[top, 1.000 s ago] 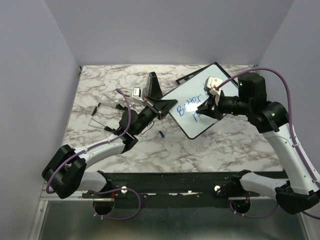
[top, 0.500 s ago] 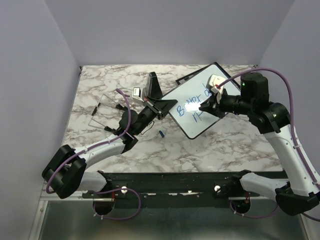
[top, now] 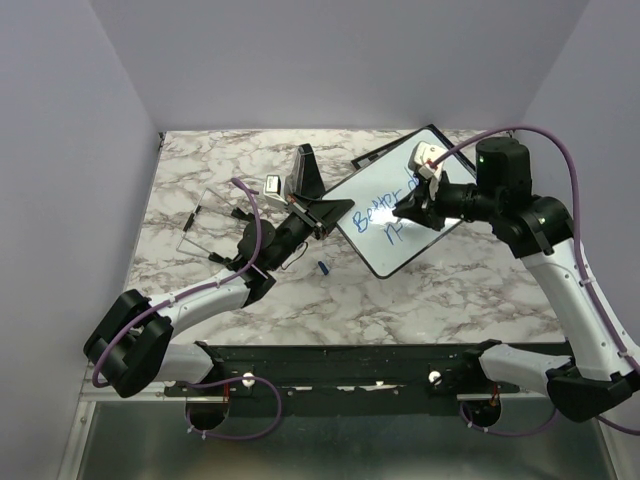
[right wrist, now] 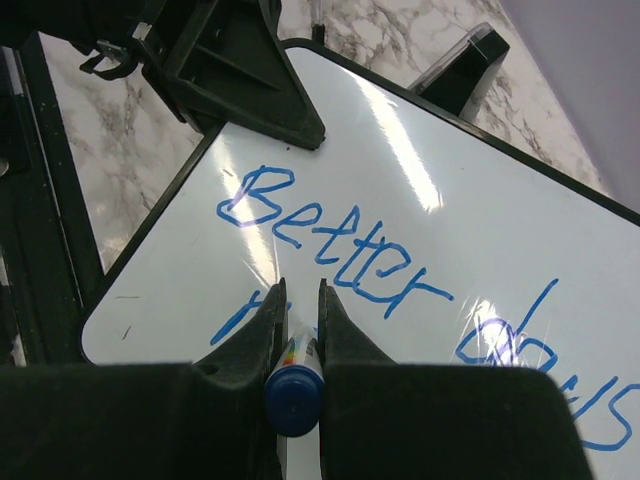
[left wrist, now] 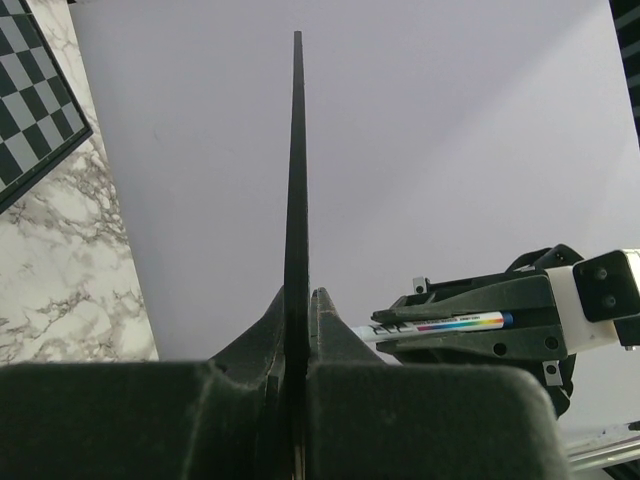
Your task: Write a sentence on the whiteboard
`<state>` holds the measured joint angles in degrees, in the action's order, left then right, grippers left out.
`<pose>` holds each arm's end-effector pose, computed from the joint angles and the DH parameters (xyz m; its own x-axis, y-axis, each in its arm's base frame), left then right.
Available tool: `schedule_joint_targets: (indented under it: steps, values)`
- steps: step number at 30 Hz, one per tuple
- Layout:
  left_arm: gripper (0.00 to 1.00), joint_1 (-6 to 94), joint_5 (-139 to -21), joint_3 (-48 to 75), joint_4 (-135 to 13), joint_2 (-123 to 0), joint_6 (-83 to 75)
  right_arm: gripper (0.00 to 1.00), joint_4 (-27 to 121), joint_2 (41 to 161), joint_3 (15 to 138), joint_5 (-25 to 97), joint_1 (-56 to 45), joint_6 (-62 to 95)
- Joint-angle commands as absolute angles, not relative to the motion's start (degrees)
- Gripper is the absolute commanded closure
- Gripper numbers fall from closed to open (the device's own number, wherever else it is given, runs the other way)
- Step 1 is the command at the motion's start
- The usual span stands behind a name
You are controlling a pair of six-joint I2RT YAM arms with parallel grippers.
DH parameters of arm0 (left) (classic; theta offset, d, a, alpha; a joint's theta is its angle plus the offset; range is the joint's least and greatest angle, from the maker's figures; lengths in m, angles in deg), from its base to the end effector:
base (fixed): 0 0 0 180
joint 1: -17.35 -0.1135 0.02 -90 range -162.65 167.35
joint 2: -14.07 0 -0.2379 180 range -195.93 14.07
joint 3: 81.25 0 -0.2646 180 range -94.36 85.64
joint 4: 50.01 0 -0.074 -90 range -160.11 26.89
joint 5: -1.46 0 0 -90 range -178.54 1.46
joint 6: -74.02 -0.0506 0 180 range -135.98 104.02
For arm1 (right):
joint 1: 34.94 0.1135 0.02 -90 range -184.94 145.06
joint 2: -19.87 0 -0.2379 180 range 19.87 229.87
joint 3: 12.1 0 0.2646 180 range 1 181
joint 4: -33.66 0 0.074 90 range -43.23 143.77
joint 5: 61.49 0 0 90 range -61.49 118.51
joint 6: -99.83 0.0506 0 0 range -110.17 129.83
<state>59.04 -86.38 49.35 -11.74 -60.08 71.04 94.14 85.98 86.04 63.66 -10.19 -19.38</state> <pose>0.2350 -0.2119 0.2607 -0.6820 -0.7290 -0.0593 0.2103 -0.1178 -0.9705 0.2143 0.1309 0.4164 0.0138 -0.4330 -0.9013 -0.9112 0.3658 -0.1897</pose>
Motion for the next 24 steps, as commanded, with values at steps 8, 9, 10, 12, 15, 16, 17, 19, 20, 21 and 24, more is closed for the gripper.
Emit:
schedule_joint_targets:
  steps: [8, 9, 10, 12, 15, 16, 17, 19, 20, 21, 24]
  values:
    - [1.00, 58.7, -86.1, 48.4, -1.3, -57.8, 74.5, 0.99, 99.3, 82.3, 82.4, 66.5, -10.4, -20.9]
    - [1.00, 58.7, -86.0, 48.3, -1.4, -57.8, 74.5, 0.99, 99.4, 81.8, 82.1, 65.8, -10.4, -20.6]
    - [1.00, 58.7, -86.1, 48.3, -1.4, -57.7, 74.5, 1.00, 99.4, 81.6, 82.0, 65.2, -10.4, -20.6]
    - [1.00, 58.7, -85.9, 48.2, -1.5, -57.8, 74.5, 0.99, 99.2, 81.4, 82.3, 63.2, -10.8, -20.1]
    - [1.00, 58.7, -85.8, 48.0, -1.6, -57.8, 74.5, 0.99, 97.4, 81.6, 83.3, 59.4, -12.1, -18.6]
    - [1.00, 58.7, -85.8, 48.0, -1.6, -57.8, 74.5, 1.00, 96.9, 82.0, 84.2, 58.9, -12.5, -18.2]
    - [1.00, 58.7, -85.7, 48.0, -1.7, -57.7, 74.5, 0.99, 96.4, 82.2, 85.0, 59.2, -13.0, -17.9]
    - [1.00, 58.7, -85.6, 48.0, -1.9, -57.6, 74.4, 0.99, 96.2, 82.7, 86.5, 60.9, -14.0, -17.8]
    - [1.00, 58.7, -85.7, 47.9, -1.9, -57.7, 74.3, 0.99, 96.1, 83.2, 87.8, 63.1, -14.0, -17.7]
    - [1.00, 58.7, -85.7, 47.9, -1.9, -57.5, 74.3, 0.99, 96.0, 83.3, 88.3, 64.1, -14.0, -17.2]
    - [1.00, 58.7, -85.6, 48.0, -1.8, -57.5, 74.3, 0.99, 96.0, 84.5, 89.2, 65.9, -14.0, -16.9]
